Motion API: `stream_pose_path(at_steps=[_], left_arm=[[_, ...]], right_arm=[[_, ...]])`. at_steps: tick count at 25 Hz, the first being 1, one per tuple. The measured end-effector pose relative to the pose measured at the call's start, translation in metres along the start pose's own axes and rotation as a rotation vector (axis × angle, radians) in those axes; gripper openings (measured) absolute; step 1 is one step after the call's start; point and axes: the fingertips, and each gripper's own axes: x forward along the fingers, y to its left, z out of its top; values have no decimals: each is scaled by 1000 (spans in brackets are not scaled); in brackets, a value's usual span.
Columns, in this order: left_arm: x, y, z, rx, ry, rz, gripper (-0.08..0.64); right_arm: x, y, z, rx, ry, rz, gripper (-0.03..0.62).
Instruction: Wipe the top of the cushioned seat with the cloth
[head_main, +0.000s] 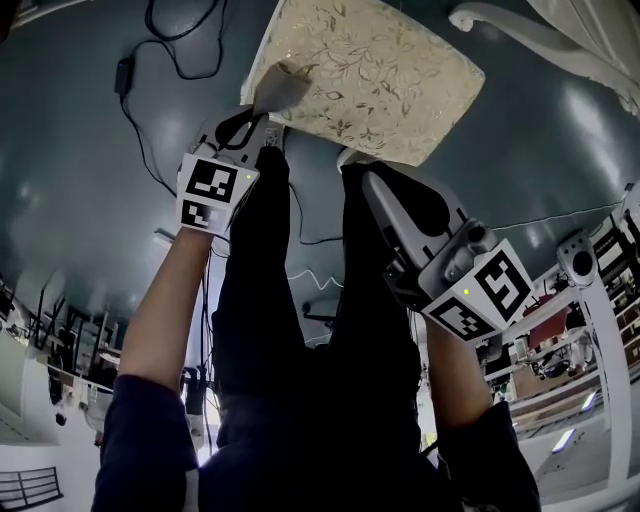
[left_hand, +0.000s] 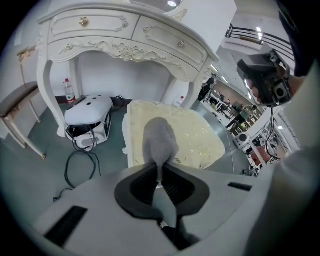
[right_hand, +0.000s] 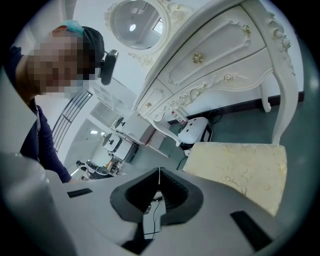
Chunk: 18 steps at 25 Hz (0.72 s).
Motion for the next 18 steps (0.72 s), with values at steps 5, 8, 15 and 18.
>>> stream_pose_path(at_steps=[5, 8, 15, 18], left_arm=[[10, -21, -3, 18, 11, -38, 28], [17, -37, -4, 32, 27, -61, 28], [46, -89, 6, 64, 49, -111, 28], [58, -112, 11, 85, 58, -138, 28]], right_arm=[[-8, -13, -1, 9, -10, -12, 26], [-18, -21, -2, 21, -29, -19, 27], [-60, -53, -6, 50, -70, -49, 26], [-82, -68, -10, 67, -92, -67, 27]])
